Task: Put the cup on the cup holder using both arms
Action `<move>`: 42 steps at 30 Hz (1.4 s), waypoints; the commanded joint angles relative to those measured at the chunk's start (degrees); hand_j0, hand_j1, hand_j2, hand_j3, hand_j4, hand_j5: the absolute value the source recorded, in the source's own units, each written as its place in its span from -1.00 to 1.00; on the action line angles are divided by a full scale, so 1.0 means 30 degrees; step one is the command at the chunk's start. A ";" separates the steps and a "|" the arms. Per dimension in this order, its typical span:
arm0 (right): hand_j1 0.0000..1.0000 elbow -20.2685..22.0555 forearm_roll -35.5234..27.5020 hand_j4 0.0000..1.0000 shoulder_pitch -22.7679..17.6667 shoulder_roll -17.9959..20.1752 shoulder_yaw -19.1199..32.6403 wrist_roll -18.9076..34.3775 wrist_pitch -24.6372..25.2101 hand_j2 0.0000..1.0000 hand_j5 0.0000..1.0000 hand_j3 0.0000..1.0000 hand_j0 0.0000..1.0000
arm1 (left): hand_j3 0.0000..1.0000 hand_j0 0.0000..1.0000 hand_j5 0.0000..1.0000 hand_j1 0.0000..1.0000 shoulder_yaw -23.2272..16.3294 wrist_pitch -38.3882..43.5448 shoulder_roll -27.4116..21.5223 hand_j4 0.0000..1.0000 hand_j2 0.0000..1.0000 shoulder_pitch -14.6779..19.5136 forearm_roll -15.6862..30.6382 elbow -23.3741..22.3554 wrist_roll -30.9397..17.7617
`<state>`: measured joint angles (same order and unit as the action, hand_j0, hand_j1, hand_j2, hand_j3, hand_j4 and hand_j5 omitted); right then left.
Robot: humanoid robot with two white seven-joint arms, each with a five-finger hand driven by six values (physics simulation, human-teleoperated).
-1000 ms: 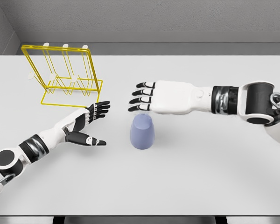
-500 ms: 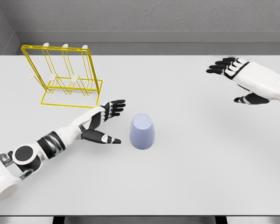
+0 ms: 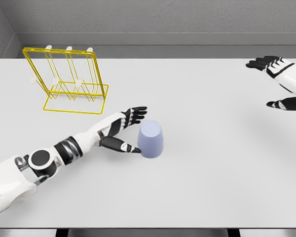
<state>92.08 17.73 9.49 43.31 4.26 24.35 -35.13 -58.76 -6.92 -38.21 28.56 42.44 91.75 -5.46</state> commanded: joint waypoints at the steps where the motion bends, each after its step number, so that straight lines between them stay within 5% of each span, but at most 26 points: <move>1: 1.00 0.0009 -0.0168 1.00 0.0000 0.0007 0.0250 -0.0031 0.0043 1.00 1.00 1.00 1.00 | 1.00 1.00 1.00 1.00 -0.0161 0.0197 0.0197 1.00 1.00 0.0000 0.0032 0.0004 0.0004; 42: 1.00 -0.0196 -0.0168 1.00 -0.0234 0.0007 0.0308 -0.0031 0.0043 1.00 1.00 1.00 1.00 | 1.00 1.00 1.00 1.00 -0.0659 0.0490 0.1515 1.00 1.00 0.0323 0.0032 -0.0904 0.0004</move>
<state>91.49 17.64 8.79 43.28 5.17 24.29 -35.13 -60.75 -5.42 -33.67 29.53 42.45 89.12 -5.42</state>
